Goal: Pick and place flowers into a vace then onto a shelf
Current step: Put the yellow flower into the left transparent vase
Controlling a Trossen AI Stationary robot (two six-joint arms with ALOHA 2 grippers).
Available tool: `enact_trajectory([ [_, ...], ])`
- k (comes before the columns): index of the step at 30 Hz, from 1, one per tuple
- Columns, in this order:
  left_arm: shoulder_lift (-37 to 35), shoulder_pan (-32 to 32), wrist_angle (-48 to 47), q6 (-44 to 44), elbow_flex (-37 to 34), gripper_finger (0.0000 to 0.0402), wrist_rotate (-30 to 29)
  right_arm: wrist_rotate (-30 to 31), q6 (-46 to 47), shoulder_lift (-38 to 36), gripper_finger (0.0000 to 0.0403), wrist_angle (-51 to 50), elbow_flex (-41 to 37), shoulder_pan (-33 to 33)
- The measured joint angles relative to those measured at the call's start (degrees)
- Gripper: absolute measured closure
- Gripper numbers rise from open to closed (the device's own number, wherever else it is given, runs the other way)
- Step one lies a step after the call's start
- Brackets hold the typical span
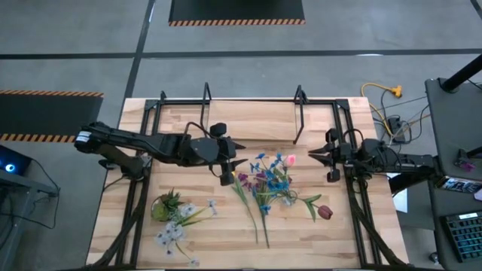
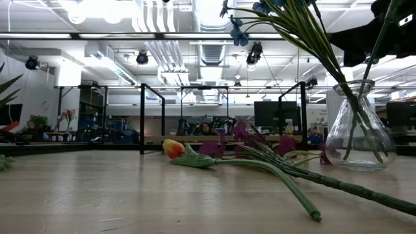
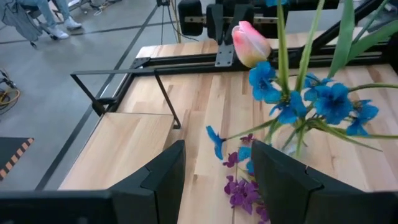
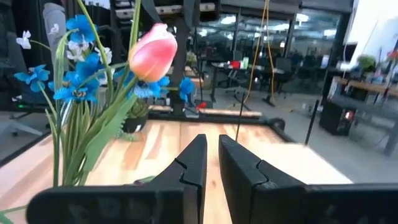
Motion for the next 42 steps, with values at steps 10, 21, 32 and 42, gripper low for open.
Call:
enact_trajectory([
  [10,0.00,-0.32,-0.16,0.00,-1.88,0.0235,0.24,-0.02,-1.85,-0.10,0.0369,0.51,0.02,0.00],
  [21,0.00,-2.37,-1.14,-1.95,-5.88,0.0235,2.87,-0.03,-4.50,-0.11,0.0369,0.51,0.02,0.00],
  [32,0.00,-2.30,10.24,1.60,-15.31,0.0235,6.85,-0.03,-4.50,-0.06,0.0369,0.49,0.04,0.00],
  [42,0.02,-1.75,24.38,-4.87,-21.40,0.0235,9.03,-0.04,-4.30,-0.02,0.0369,0.34,0.04,0.00],
])
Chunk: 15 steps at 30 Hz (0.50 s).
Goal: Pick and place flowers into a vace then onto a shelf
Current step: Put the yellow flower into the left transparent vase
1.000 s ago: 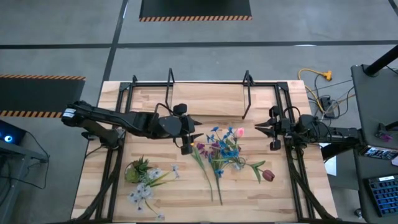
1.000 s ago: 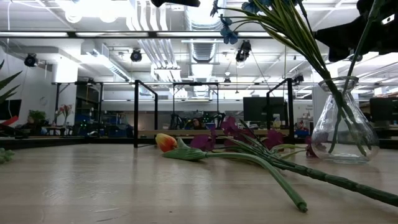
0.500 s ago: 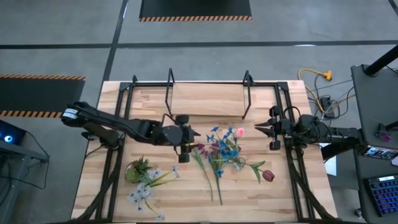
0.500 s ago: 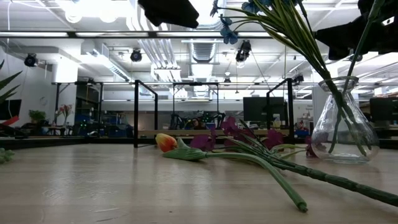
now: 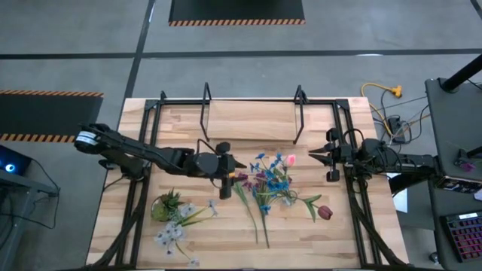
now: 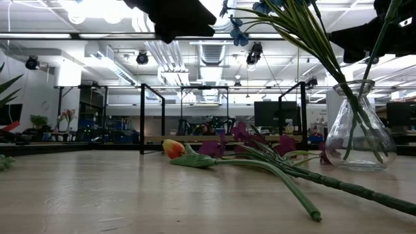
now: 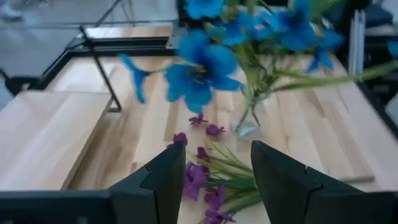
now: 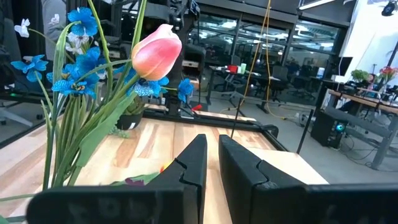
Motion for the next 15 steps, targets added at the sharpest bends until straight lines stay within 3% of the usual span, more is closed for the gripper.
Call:
enact_trajectory([
  [9,3.49,0.21,-2.93,-22.85,2.26,0.0235,-0.76,0.02,0.00,0.09,0.0369,-0.20,0.00,0.02],
  [12,4.99,0.49,-11.88,-40.49,5.29,0.0235,-1.15,0.00,0.00,0.43,0.0369,-0.30,0.00,0.02],
  [15,6.14,0.88,-25.84,-48.55,9.58,0.0235,-0.66,0.00,0.00,0.72,0.0369,-0.34,-0.02,0.02],
])
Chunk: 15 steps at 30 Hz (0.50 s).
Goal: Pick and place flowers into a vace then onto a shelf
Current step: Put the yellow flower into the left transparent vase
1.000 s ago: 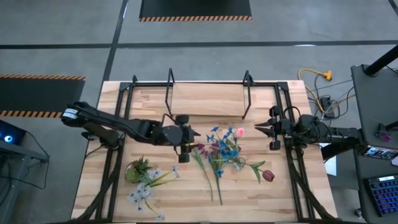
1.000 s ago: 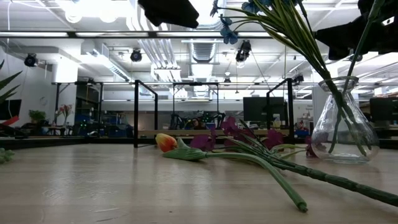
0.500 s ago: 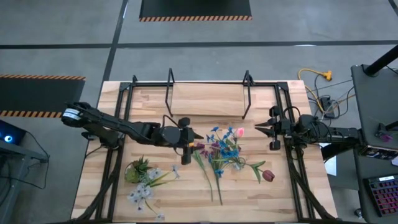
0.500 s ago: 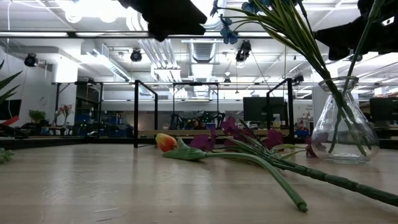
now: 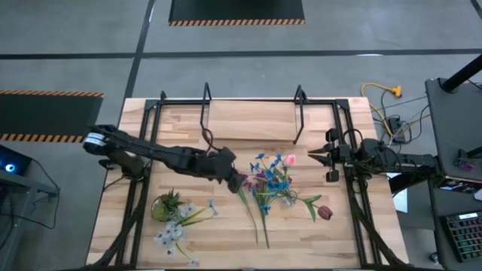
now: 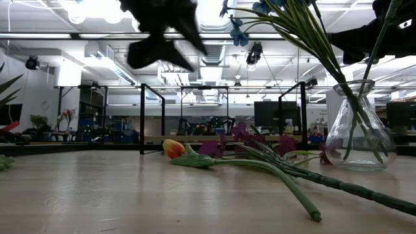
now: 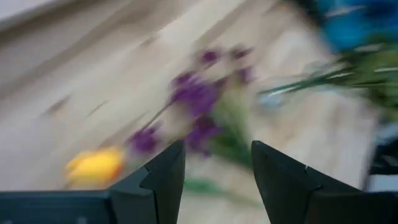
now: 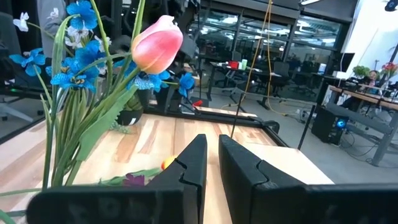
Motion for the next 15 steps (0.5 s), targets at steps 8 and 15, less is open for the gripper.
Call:
enact_trajectory([
  [8,3.65,0.10,-4.87,-8.58,5.59,0.0235,-0.06,0.00,-0.23,-0.01,0.0369,0.01,0.00,-0.02],
  [15,7.17,0.98,-5.84,-11.90,4.36,0.0235,1.19,0.01,-0.73,-0.02,0.0369,0.01,0.00,-0.02],
])
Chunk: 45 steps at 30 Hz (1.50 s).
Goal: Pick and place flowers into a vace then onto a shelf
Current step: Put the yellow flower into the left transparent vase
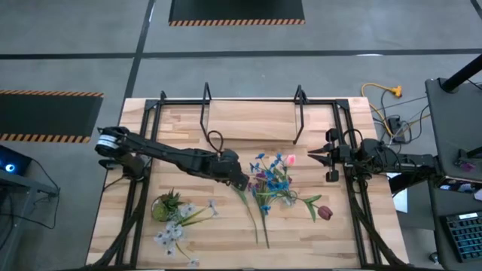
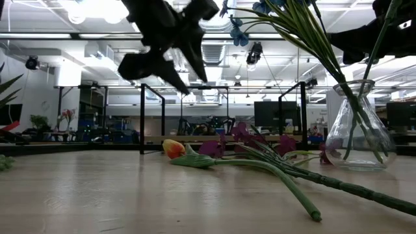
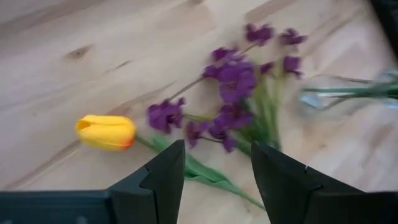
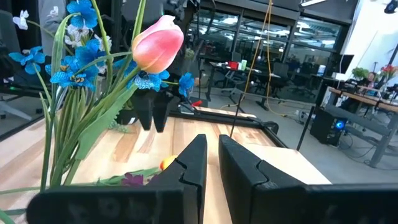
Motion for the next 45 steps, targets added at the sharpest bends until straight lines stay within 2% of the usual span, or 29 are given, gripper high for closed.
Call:
enact_trajectory([
  [8,1.00,0.35,-0.07,-0.25,-0.29,0.0230,0.35,-0.01,-2.02,0.00,0.0369,0.04,-0.02,0.00],
  [19,5.54,0.24,0.21,-0.27,-0.49,0.0142,1.35,-0.01,-2.26,0.00,0.0369,0.04,-0.02,0.00],
  [23,5.80,0.22,0.23,-0.54,-0.49,0.0138,1.40,-0.01,-2.29,0.00,0.0369,0.04,-0.02,0.00],
  [34,8.22,-1.69,-0.44,-11.98,-0.58,0.0142,1.95,-0.01,-2.31,0.02,0.0369,0.00,-0.02,0.00],
  [45,13.04,-1.68,0.91,-13.65,-0.53,0.0142,4.22,0.01,-2.33,0.07,0.0369,-0.03,-0.02,0.02],
])
